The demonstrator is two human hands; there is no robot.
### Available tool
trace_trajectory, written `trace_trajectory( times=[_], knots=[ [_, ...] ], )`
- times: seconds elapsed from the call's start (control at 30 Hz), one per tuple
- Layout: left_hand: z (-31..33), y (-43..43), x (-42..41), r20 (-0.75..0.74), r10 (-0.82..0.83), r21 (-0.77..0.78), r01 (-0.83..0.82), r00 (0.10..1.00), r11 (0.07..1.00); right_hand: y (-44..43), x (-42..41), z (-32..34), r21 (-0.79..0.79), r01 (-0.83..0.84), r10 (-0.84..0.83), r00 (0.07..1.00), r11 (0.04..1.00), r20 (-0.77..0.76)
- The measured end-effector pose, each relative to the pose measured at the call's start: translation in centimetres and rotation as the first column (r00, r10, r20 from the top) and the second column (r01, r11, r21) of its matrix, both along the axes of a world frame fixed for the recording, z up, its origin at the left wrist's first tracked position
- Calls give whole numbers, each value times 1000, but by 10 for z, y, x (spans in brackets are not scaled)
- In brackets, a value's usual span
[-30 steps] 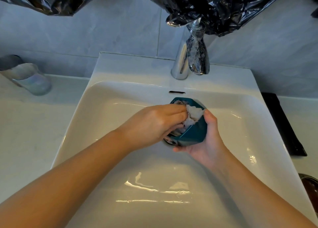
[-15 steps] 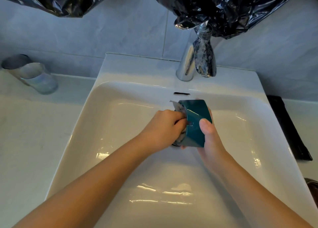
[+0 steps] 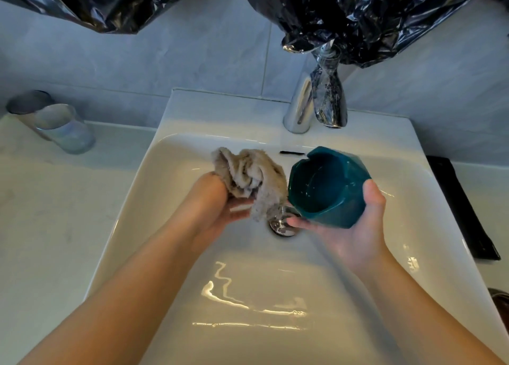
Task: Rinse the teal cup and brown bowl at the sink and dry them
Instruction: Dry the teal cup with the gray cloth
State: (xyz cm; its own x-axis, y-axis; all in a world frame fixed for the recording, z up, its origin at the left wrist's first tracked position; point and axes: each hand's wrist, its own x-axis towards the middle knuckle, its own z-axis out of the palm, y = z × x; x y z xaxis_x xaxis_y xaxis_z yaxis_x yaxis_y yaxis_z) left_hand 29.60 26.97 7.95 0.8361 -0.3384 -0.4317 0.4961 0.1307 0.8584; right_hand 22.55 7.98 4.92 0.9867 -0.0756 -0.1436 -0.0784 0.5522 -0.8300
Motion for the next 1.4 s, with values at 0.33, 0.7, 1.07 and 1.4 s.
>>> trace_trajectory(
  times=[0.33, 0.7, 1.07, 1.4],
  knots=[
    [-7, 3, -14, -114, -29, -181, 8, 993, 983, 6, 4, 6, 359, -240, 275, 960, 902, -48],
    [-29, -24, -12, 85, 122, 77, -129, 989, 989, 20, 9, 11, -558, -10, -90, 984, 830, -151],
    [-13, -9, -3, 259, -300, 273, 229, 918, 934, 17, -2, 5, -653, -141, 40, 985, 744, -167],
    [-23, -7, -2, 205, -219, 203, 177, 954, 963, 13, 0, 1, -623, -203, 144, 979, 755, -144]
  ],
)
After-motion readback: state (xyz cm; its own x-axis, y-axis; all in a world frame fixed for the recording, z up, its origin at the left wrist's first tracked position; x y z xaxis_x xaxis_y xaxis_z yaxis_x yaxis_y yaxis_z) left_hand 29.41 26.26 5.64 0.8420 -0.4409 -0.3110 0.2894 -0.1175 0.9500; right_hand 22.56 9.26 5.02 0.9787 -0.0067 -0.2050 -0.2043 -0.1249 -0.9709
